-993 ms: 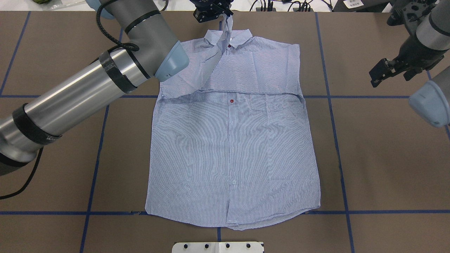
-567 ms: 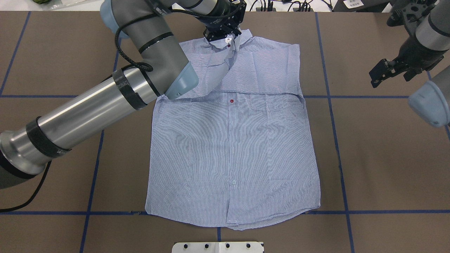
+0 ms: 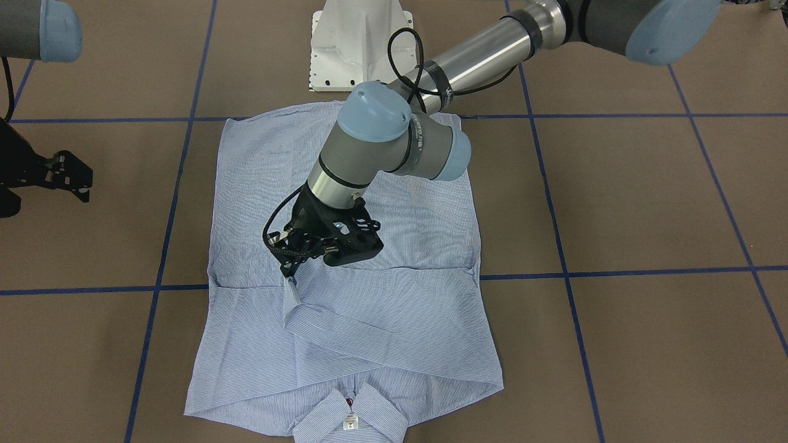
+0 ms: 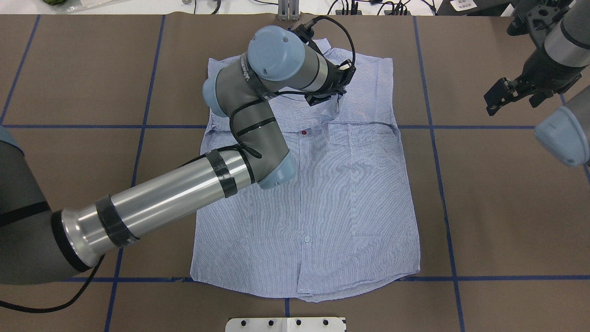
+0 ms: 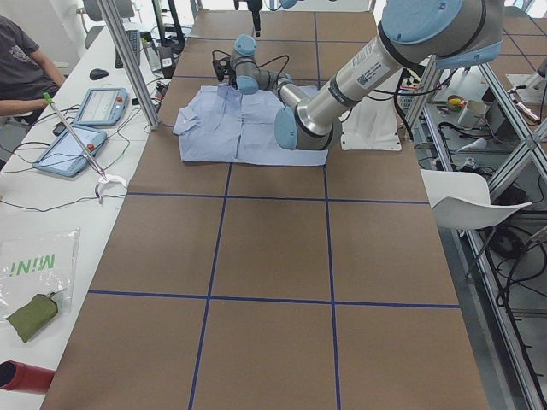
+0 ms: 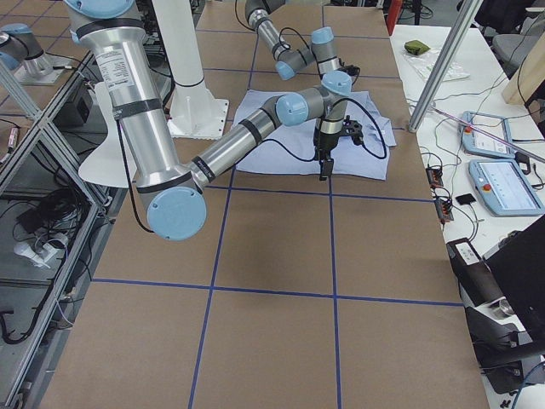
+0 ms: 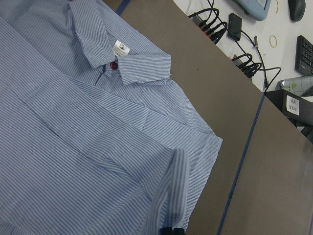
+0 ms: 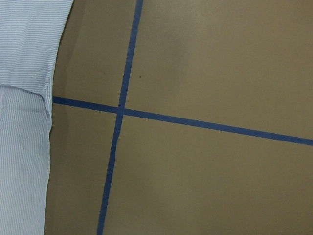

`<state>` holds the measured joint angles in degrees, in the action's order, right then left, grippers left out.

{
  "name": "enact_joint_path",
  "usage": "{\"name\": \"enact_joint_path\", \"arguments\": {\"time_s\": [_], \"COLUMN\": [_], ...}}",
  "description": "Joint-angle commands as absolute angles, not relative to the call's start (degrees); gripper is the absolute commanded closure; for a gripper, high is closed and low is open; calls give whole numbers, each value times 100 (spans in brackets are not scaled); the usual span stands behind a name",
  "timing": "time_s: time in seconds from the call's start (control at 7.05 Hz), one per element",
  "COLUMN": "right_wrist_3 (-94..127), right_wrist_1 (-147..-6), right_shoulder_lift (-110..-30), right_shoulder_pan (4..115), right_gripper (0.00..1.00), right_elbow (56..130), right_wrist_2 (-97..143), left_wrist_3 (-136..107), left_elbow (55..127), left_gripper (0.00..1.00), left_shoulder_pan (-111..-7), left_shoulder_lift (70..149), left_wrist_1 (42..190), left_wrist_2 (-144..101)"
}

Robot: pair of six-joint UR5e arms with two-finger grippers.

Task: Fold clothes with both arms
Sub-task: 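Lay the sleeve down and release it while the right gripper lowers toward the shirt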

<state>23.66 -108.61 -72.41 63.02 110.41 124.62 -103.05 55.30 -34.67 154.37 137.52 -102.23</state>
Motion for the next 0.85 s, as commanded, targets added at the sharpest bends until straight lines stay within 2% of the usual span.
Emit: {"name": "enact_joint_path", "arguments": {"time_s": [0.0, 0.57, 0.71], "right_wrist_3": [2390, 3070, 3729], "right_wrist_1": [-10854, -10399, -9841], "right_shoulder_lift": [-7233, -7251, -7321], "right_shoulder_pan": [6302, 6023, 5690], "right_gripper": [0, 0, 0], "right_elbow": [11039, 11047, 11057], "right_wrist_2": [12463, 12463, 12437], "left_wrist_3": [-10266, -9958, -9949], "left_elbow": [5186, 5449, 5963], "left_gripper": [1, 1, 1], "left_shoulder_pan": [-3087, -3312, -3461], "left_shoulder_lift": [15504, 15373, 14928], "left_wrist_1": [14491, 14345, 14170], "left_wrist_2": [-9784, -10200, -10717]}}
